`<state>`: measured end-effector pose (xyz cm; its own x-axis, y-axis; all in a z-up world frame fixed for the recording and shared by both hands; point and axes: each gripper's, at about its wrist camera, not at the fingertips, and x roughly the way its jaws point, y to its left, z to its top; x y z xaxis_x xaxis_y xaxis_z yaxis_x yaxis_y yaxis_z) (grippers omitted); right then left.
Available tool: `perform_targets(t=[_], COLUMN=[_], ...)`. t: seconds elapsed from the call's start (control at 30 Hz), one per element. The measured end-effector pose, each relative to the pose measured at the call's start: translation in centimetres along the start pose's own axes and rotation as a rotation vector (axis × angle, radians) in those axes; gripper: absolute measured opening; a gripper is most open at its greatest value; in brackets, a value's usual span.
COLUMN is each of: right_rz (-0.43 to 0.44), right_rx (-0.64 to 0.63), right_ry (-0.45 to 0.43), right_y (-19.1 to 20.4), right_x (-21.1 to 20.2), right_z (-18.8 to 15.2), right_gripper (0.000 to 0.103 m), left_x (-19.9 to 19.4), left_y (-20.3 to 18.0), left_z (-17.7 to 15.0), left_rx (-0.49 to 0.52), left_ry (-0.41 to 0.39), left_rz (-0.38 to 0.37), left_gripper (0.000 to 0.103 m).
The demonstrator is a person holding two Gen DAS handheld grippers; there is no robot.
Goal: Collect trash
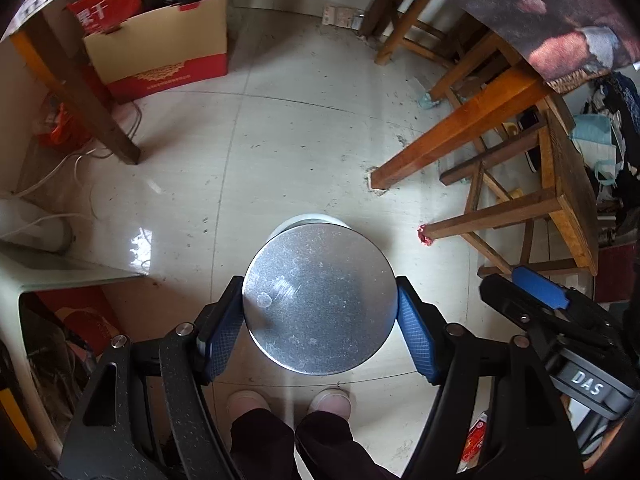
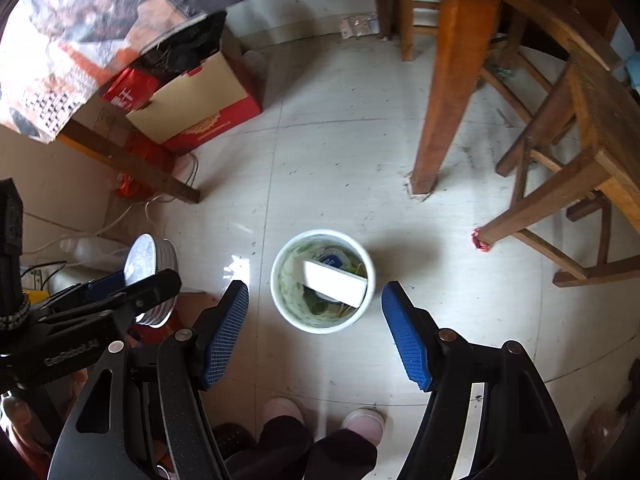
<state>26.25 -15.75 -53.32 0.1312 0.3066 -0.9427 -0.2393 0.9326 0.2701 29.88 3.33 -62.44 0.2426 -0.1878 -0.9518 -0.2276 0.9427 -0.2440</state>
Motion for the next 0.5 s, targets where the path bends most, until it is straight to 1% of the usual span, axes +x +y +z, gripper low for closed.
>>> perform_targets(t=[0.13, 0.2, 0.27, 0.43, 0.5], right_rz=[-0.013, 0.004, 0.003, 0.011, 0.016], right_rx=[0.010, 0.014, 0.016, 0.000, -0.005], right_ry=[-0.028, -0.044, -0.058, -0.091, -0.109], right_y=[-0.2, -0.1, 0.2, 1.4, 2.0], right_x=[-1.3, -2.6, -3.6, -8.1, -10.6], right_z=[0.5, 0.7, 1.0, 1.3, 1.5], right_gripper=[0.066, 0.066, 0.066, 0.066, 0.066], left_x=[0.9, 0.5, -0.2, -4.7, -8.0], left_y=[-1.2, -1.8, -2.2, -3.1, -3.6], left_z=[0.5, 0.4, 0.4, 0.2, 0.2], left_rx=[0.012, 0.023, 0.032, 0.032, 0.031], left_ry=[0.076, 0.086, 0.078, 0.050, 0.023], left_rz=[-0.014, -0.011, -0.001, 0.015, 0.024], left_gripper=[0.075, 0.075, 0.075, 0.075, 0.075])
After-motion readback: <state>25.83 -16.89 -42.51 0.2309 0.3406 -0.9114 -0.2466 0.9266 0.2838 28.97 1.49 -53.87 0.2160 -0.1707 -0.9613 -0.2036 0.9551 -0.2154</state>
